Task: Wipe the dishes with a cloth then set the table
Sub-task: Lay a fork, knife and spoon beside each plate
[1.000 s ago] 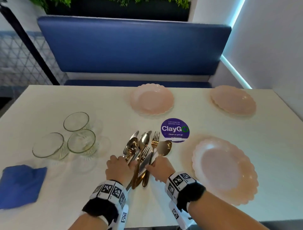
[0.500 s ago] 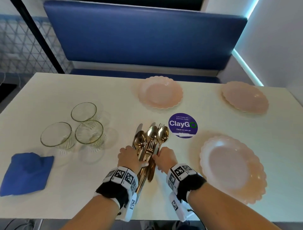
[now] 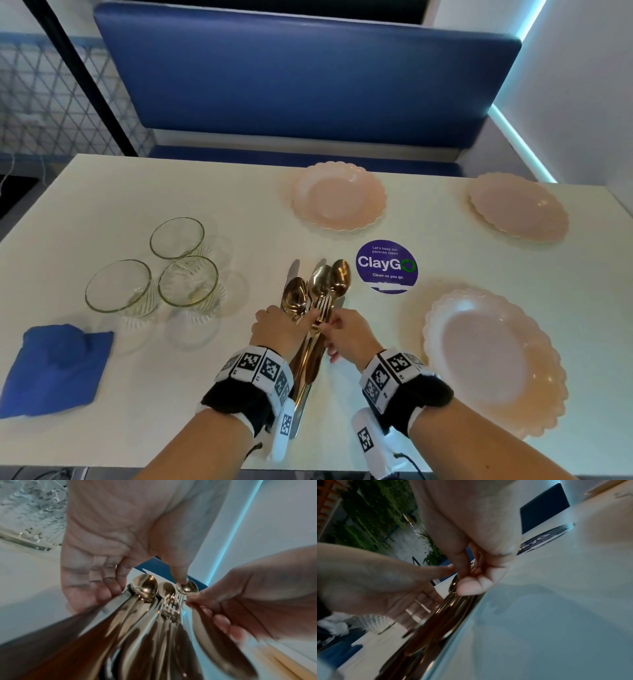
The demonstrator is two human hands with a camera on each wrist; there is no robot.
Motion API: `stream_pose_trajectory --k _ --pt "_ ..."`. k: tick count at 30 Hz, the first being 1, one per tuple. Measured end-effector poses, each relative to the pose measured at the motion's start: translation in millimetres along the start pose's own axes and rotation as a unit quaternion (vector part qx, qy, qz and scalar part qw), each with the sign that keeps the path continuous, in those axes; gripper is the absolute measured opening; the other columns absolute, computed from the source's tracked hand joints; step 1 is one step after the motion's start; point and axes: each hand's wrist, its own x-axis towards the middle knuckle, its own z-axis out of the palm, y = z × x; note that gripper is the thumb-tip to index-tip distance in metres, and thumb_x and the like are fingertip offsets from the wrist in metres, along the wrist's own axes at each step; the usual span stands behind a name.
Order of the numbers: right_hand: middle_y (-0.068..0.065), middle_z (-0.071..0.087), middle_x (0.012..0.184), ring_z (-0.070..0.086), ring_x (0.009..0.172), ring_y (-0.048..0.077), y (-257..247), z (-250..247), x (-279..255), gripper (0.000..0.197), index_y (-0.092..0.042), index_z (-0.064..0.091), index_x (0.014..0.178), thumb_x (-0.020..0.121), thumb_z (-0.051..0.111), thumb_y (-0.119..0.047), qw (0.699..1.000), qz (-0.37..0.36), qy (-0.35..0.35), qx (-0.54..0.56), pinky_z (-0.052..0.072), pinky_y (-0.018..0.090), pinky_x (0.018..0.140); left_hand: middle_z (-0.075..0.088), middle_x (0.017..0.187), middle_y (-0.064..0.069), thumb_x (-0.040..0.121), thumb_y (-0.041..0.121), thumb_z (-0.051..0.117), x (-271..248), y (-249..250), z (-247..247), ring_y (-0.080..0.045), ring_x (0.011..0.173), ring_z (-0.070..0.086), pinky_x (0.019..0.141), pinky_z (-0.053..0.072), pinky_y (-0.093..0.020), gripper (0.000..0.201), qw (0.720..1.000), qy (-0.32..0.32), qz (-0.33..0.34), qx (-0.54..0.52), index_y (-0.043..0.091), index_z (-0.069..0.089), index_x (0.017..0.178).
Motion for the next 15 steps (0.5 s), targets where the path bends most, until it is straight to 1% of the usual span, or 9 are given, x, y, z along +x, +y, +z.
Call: stream_pose_trajectory --k 3,5,7,8,9,10,12,13,15 --pt "0.005 0.057 0.069 0.055 0.051 0.013 -1.6 14.2 -4.2 0.004 -0.009 0.053 0.094 0.091 0.057 -0.010 0.999 -0.018 -0.027 -0.019 0.053 0.023 0.049 0.061 0.102 -0.012 0.062 0.086 0.041 3.3 3.4 -1.1 -0.025 0.089 0.063 0.079 0.054 -0.036 0.094 0.999 0.002 -0.003 -0.034 0.005 0.056 0.105" --pt "0.009 0.063 0.083 0.061 0.059 0.017 -1.0 20.3 -3.8 0.015 -0.009 0.053 0.104 0.090 0.058 -0.010 0.999 -0.032 0.005 -0.043 0.056 0.026 0.053 0.065 0.095 -0.012 0.049 0.093 0.040 3.3 7.2 -1.1 -0.024 0.082 0.065 0.070 0.054 -0.033 0.104 0.999 0.004 0.006 -0.031 0.004 0.060 0.099" --pt "0.013 0.066 0.095 0.067 0.073 0.022 2.9 19.7 -3.3 0.017 -0.007 0.054 0.107 0.091 0.053 -0.011 0.995 -0.043 0.061 -0.065 0.059 0.030 0.062 0.065 0.096 -0.012 0.034 0.099 0.036 0.0 10.6 -0.4 -0.024 0.083 0.065 0.071 0.055 -0.033 0.118 1.000 0.008 0.013 -0.008 0.004 0.059 0.101" --pt "0.014 0.065 0.097 0.068 0.077 0.024 5.6 16.8 -3.4 0.015 -0.006 0.054 0.105 0.091 0.050 -0.011 0.994 -0.036 0.085 -0.057 0.059 0.033 0.064 0.063 0.100 -0.011 0.029 0.099 0.035 -2.7 13.8 -1.4 -0.024 0.086 0.064 0.075 0.055 -0.033 0.124 1.000 0.007 0.013 0.000 0.003 0.056 0.105" --pt "0.013 0.065 0.096 0.068 0.078 0.024 8.4 14.0 -4.9 0.013 -0.007 0.054 0.103 0.092 0.049 -0.011 0.994 -0.021 0.097 -0.048 0.060 0.034 0.065 0.060 0.105 -0.011 0.031 0.097 0.039 -6.1 17.1 -2.1 -0.024 0.093 0.061 0.079 0.053 -0.033 0.124 1.000 -0.001 0.011 0.020 0.003 0.053 0.110" --pt "0.011 0.064 0.095 0.068 0.078 0.023 12.2 12.0 -6.9 0.011 -0.008 0.054 0.100 0.091 0.050 -0.011 0.994 -0.008 0.096 -0.055 0.060 0.034 0.066 0.055 0.110 -0.012 0.039 0.093 0.048 -8.3 19.0 -1.5 -0.024 0.099 0.058 0.084 0.050 -0.031 0.118 0.999 -0.005 0.008 0.050 0.003 0.048 0.114" --pt "0.004 0.061 0.088 0.066 0.078 0.021 16.4 10.6 -10.4 0.008 -0.011 0.050 0.095 0.088 0.055 -0.013 0.991 -0.015 0.074 -0.107 0.058 0.030 0.064 0.048 0.117 -0.011 0.057 0.077 0.062 -9.3 21.9 2.4 -0.022 0.109 0.050 0.091 0.044 -0.029 0.101 0.995 0.007 0.010 0.100 0.003 0.040 0.122" --pt "-0.001 0.057 0.083 0.062 0.075 0.017 18.6 12.4 -12.3 0.014 -0.012 0.047 0.092 0.086 0.059 -0.014 0.990 -0.025 0.061 -0.127 0.054 0.025 0.059 0.047 0.119 -0.010 0.064 0.069 0.066 -8.8 22.0 3.9 -0.022 0.111 0.048 0.093 0.042 -0.029 0.094 0.994 0.014 0.012 0.108 0.002 0.038 0.124" --pt "-0.007 0.051 0.078 0.053 0.067 0.007 19.8 17.0 -14.2 0.028 -0.014 0.044 0.093 0.079 0.068 -0.016 0.987 -0.040 0.046 -0.149 0.039 0.014 0.050 0.048 0.120 -0.010 0.069 0.058 0.070 0.8 18.7 6.7 -0.022 0.113 0.049 0.094 0.042 -0.030 0.084 0.996 0.014 -0.002 0.084 0.001 0.039 0.124"
